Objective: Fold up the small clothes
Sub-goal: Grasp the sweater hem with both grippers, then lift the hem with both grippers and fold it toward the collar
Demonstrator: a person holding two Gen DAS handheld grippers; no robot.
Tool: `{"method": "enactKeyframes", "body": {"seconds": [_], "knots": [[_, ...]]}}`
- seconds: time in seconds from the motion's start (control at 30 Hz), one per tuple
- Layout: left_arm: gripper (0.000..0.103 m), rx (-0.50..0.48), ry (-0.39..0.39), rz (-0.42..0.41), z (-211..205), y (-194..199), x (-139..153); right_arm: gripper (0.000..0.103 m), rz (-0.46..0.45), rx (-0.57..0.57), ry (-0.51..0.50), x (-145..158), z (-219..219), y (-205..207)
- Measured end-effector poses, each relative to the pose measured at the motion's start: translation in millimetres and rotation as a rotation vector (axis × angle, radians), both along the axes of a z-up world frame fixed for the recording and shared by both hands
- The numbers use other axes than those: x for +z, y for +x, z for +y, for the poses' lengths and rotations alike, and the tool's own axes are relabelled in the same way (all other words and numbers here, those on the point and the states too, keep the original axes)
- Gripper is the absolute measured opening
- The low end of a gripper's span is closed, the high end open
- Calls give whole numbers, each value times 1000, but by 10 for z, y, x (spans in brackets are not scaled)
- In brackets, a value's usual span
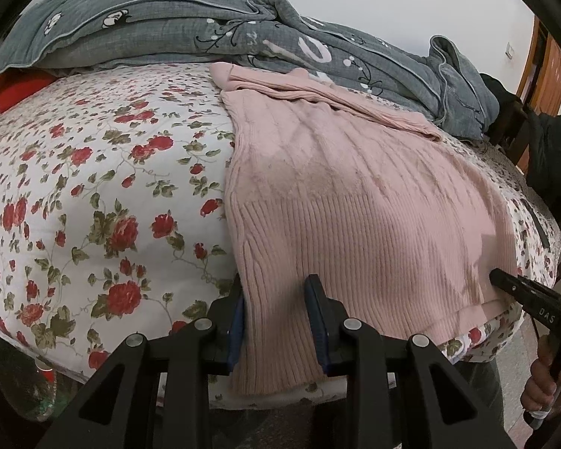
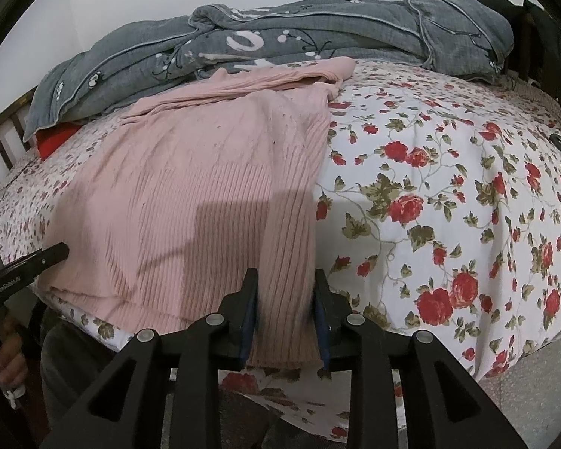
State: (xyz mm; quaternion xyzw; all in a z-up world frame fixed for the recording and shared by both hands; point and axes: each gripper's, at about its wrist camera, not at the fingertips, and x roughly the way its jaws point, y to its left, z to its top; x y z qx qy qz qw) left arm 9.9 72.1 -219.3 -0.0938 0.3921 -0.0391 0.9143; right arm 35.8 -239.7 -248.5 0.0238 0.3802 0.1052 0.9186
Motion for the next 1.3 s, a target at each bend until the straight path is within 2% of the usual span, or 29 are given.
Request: {"method": "enactKeyframes", "body": {"seconds": [0.2,0.27,0.3,0.33,0.43,0.5,0.67,1.0,1.3], "knots": [[29,1,-22,8,20,1,8,28,0,10,4,-10,-8,-38],[23,-1,-23,12,28,4,11,28,0,8,4,-9,-1,-43],[16,-7,-31,20,35,13,8,28,-1,8,3,-9,0,-45],[14,-7,-42,24,40,16,7,27,-2,8,2,-7,10,-48],[8,-5,-65,27,68,17,11,14,-4,22,7,-10,40,-49],[8,-4,-87,33,93,14,16,10,-2,28,2,-2,69,-55],[7,-1,-142,32,163,-22,85,9,-15,28,7,87,103,-102],[7,-10,-164,-14,233,-128,420,9,-56,23,99,428,13,-240],[7,-6,-193,-42,295,-184,664,8,-98,22,131,748,-5,-300]]}}
